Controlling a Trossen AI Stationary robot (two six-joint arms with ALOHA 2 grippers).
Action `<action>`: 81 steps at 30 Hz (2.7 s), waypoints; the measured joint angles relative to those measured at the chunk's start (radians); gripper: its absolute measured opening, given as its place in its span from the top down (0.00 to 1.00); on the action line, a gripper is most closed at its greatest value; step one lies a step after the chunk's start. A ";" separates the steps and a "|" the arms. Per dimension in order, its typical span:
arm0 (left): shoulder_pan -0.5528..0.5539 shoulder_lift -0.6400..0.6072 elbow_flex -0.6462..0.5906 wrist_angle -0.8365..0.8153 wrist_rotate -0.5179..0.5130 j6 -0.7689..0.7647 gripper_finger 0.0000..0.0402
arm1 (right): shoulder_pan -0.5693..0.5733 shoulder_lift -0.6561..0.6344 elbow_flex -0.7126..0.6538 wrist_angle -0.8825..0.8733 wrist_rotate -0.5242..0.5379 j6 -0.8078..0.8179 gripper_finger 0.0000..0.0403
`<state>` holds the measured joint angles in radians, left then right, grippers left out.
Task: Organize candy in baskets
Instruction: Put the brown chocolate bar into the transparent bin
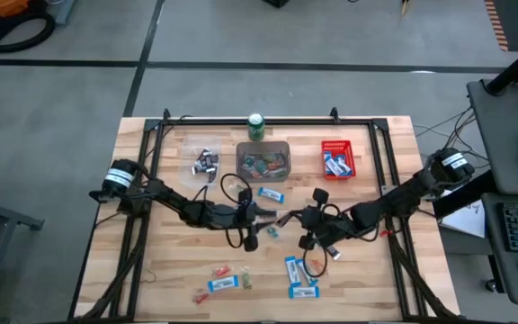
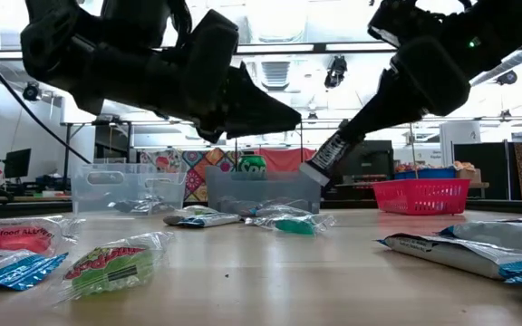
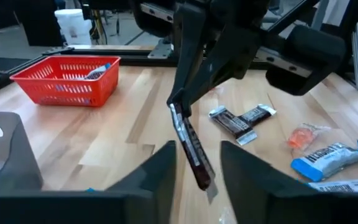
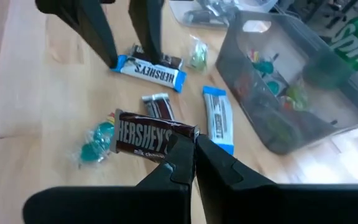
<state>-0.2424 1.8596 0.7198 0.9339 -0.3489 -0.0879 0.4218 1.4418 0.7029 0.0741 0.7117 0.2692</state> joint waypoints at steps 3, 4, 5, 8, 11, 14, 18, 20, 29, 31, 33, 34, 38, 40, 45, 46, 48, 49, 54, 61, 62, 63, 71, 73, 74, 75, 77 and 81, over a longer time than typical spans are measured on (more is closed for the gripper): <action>0.000 0.007 0.005 0.001 0.000 0.003 0.60 | 0.000 0.000 0.000 0.011 0.003 -0.028 0.98; 0.000 0.014 0.009 0.001 0.000 0.002 0.57 | 0.000 0.000 0.000 0.016 0.003 -0.038 0.98; 0.000 0.022 0.014 0.001 0.001 0.002 0.54 | 0.000 0.000 0.000 0.017 0.004 -0.049 0.98; 0.001 0.056 0.041 0.006 0.043 -0.004 0.49 | 0.000 0.000 0.003 0.016 0.022 -0.079 0.98; 0.002 0.104 0.081 0.005 0.049 -0.023 0.47 | 0.000 0.000 0.003 0.034 0.023 -0.123 0.98; 0.005 0.143 0.126 0.002 0.044 -0.040 0.47 | 0.001 0.000 0.007 0.045 0.026 -0.163 0.98; 0.005 0.163 0.174 -0.038 0.043 -0.048 0.47 | 0.011 0.000 0.009 0.059 0.023 -0.205 0.98; 0.006 0.161 0.187 -0.073 0.043 -0.047 0.48 | 0.014 0.000 0.009 0.059 0.022 -0.212 0.98; 0.012 0.149 0.183 -0.152 -0.079 -0.045 0.50 | 0.019 0.000 0.009 0.059 0.005 -0.228 0.98; 0.017 0.149 0.183 -0.149 -0.079 -0.045 0.50 | 0.019 0.000 0.009 0.059 -0.008 -0.227 0.98; 0.021 0.150 0.183 -0.148 -0.078 -0.045 0.50 | 0.019 0.000 0.009 0.060 -0.008 -0.227 0.98; 0.023 0.150 0.183 -0.147 -0.077 -0.045 0.50 | 0.019 0.000 0.009 0.061 -0.008 -0.226 0.98; 0.025 0.150 0.183 -0.155 -0.049 -0.034 0.52 | 0.019 0.000 0.009 0.059 -0.008 -0.194 0.98; 0.023 0.150 0.183 -0.168 -0.032 -0.024 0.53 | 0.016 0.000 0.009 0.042 -0.010 -0.142 0.98; 0.023 0.154 0.183 -0.197 0.001 -0.001 0.57 | 0.001 0.000 -0.009 -0.046 -0.015 0.037 0.98; 0.023 0.160 0.183 -0.198 0.001 0.000 0.58 | -0.006 0.000 -0.019 -0.054 -0.016 0.081 0.98; 0.023 0.180 0.183 -0.188 0.000 -0.001 0.61 | -0.026 0.000 -0.045 -0.056 -0.025 0.166 0.98; 0.023 0.194 0.183 -0.174 0.000 -0.002 0.62 | -0.039 0.000 -0.060 -0.052 -0.051 0.203 0.98; 0.022 0.277 0.183 -0.124 -0.004 -0.018 0.74 | -0.132 0.000 -0.132 -0.001 -0.203 0.412 0.98; 0.023 0.298 0.185 -0.125 -0.006 -0.045 0.93 | -0.221 0.000 -0.163 0.106 -0.287 0.497 0.90; 0.023 0.298 0.185 -0.127 -0.006 -0.045 0.95 | -0.231 0.000 -0.164 0.122 -0.311 0.497 0.87; 0.023 0.298 0.185 -0.130 -0.007 -0.045 0.96 | -0.240 0.000 -0.164 0.138 -0.331 0.497 0.84; 0.024 0.297 0.185 -0.139 -0.008 -0.045 1.00 | -0.259 0.055 -0.164 0.156 -0.350 0.525 0.59; 0.024 0.297 0.185 -0.140 -0.008 -0.045 1.00 | -0.259 0.088 -0.164 0.184 -0.349 0.524 0.54; 0.024 0.297 0.185 -0.141 -0.008 -0.045 1.00 | -0.259 0.106 -0.164 0.209 -0.349 0.523 0.52; 0.024 0.297 0.185 -0.141 -0.008 -0.045 1.00 | -0.259 0.124 -0.164 0.239 -0.349 0.515 0.51; 0.024 0.297 0.185 -0.141 -0.008 -0.045 1.00 | -0.259 0.162 -0.164 0.315 -0.352 0.494 0.50; 0.024 0.297 0.185 -0.144 -0.008 -0.051 1.00 | -0.259 0.231 -0.163 0.425 -0.366 0.470 0.52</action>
<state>-0.2188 2.1571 0.9047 0.7897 -0.3569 -0.1387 0.1631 1.6731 0.5396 0.4995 0.3453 0.7389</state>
